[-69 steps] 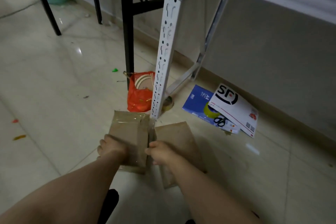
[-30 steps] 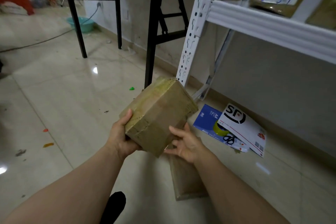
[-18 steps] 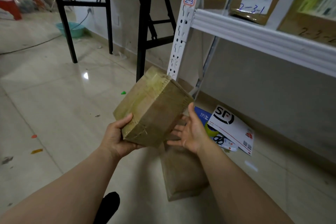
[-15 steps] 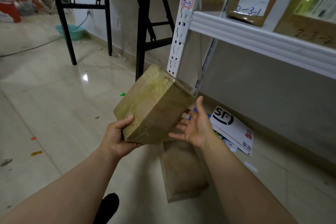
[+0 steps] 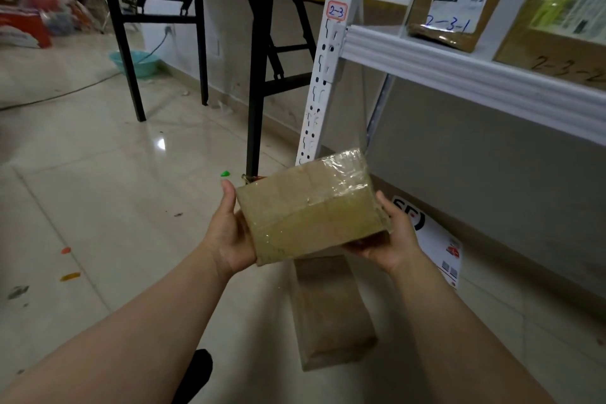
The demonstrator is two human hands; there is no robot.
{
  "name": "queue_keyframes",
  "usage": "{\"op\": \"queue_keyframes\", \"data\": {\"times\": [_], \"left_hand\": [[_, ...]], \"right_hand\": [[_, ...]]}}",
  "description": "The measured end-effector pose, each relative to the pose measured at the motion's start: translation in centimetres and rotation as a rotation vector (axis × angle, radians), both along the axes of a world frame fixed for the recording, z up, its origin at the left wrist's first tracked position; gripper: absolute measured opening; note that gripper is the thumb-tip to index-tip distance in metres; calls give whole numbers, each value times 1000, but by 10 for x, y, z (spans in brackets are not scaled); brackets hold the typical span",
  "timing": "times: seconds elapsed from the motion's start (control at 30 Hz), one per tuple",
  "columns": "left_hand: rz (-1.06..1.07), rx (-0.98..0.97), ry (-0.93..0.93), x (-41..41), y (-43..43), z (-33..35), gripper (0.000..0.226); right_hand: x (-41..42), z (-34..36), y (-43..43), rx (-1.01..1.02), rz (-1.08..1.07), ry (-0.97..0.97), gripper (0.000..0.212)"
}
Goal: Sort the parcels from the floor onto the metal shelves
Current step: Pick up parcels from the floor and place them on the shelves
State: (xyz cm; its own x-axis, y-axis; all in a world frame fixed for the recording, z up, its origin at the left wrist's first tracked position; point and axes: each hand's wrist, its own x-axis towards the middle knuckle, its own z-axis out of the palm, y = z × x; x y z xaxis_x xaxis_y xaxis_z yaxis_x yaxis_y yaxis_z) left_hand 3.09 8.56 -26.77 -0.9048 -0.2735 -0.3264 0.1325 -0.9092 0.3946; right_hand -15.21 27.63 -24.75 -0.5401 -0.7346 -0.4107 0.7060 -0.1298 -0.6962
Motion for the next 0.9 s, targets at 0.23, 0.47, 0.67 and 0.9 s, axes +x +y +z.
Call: {"op": "queue_keyframes", "data": {"times": [0.23,0.47,0.67,0.9], "left_hand": [[-254,-64,-180,1,-7,-11,108],[-209,-174,-131,0,-1,-4,52],[-112,-296,48,0,-6,-6,88],[-61,-384,94,-8,-3,-2,92]], "right_hand": [[-6,-9,4,-92,-60,1,34],[-22,-12,13,64,-126,103,29],[-28,-5,15,171,-20,198,70],[-26,-5,20,40,35,222,63]]}}
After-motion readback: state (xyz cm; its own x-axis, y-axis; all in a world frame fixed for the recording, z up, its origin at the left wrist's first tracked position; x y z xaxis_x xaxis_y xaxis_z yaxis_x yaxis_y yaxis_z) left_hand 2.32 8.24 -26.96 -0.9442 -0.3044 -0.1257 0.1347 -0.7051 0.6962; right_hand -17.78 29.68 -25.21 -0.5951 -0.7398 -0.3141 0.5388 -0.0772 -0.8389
